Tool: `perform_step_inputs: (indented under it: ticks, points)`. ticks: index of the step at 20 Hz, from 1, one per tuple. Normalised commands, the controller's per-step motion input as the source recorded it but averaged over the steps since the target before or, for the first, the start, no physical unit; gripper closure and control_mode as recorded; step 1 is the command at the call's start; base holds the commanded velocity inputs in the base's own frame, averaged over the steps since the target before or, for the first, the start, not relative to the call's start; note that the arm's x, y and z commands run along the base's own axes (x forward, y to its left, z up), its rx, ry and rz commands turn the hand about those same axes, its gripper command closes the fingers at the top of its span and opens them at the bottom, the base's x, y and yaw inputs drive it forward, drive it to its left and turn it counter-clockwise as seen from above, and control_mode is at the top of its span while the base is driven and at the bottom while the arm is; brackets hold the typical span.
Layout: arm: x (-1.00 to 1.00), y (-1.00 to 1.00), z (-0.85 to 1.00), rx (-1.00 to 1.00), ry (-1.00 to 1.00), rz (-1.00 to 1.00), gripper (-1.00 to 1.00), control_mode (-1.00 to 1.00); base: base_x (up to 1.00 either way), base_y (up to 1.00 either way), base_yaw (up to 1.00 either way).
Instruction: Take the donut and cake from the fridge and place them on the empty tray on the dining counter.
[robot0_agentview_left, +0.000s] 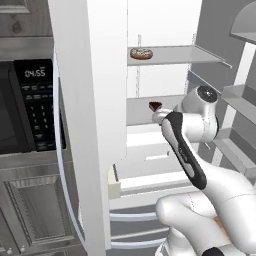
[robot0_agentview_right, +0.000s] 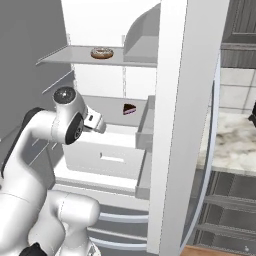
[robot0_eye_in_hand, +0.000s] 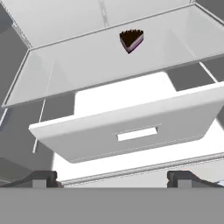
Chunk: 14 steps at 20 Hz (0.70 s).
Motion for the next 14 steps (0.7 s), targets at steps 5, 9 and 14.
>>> perform_step_inputs:
  ticks: [5, 9, 14]
  points:
    - [0.0, -0.04, 0.73, 0.05, -0.13, 0.0, -1.0, -1.0, 0.0, 0.0, 0.0]
    - [0.0, 0.0, 0.71, 0.03, -0.16, 0.0, -1.0, -1.0, 0.0, 0.0, 0.0]
    - [0.0, 0.0, 0.75, 0.0, -0.11, -0.02, -1.0, -1.0, 0.0, 0.0, 0.0]
